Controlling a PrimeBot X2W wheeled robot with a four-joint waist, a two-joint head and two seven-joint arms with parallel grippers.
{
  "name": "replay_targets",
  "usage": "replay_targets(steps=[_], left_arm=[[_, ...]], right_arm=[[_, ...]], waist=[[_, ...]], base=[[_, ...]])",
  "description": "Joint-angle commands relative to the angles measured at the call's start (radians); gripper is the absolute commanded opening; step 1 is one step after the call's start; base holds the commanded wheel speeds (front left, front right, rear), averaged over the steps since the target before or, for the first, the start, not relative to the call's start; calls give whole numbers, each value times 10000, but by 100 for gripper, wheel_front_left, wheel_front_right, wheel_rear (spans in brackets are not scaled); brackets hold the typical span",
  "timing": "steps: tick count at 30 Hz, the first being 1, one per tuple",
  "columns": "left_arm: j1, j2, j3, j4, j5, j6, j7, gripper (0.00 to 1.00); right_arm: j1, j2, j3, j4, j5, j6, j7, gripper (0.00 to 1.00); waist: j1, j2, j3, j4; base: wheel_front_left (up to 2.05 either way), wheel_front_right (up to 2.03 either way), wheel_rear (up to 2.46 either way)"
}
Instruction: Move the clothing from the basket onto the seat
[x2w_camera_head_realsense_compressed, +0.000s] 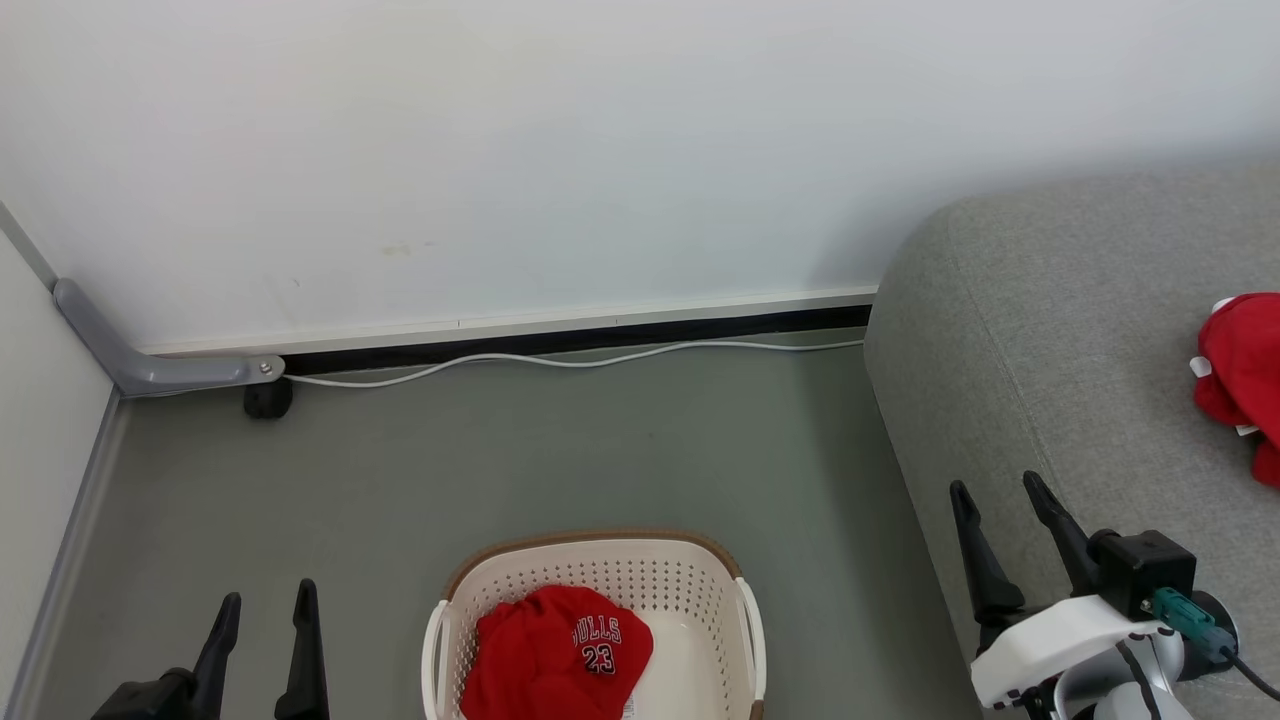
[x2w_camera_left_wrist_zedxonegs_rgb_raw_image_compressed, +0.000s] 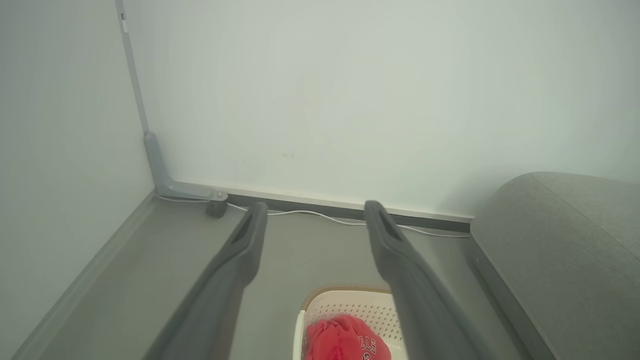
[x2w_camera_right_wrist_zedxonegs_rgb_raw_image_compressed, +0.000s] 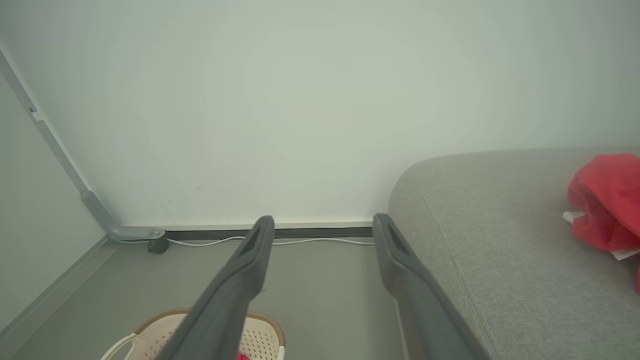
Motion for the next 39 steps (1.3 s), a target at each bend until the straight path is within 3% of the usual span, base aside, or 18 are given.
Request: replay_targets(steps=[1,15,39], left_arm=[[-354,86,315,-259,80,-65,-61,100],[-443,53,-217,-112,-66,-68,-61,100],[-3140,186,-1940,1696,-717,-69,-61,100]], right_arm=[[-236,-33,186,-253,-86,27,-135,100],[-387,47,110,-328,13,27,-135,100],[-2631,454,-39,-1570,-281,27,-136,100]], waist=[[1,0,12,-7],[1,0,393,-82],[1,0,4363,-489]], base=[[0,0,0],[0,0,0],[0,0,0]])
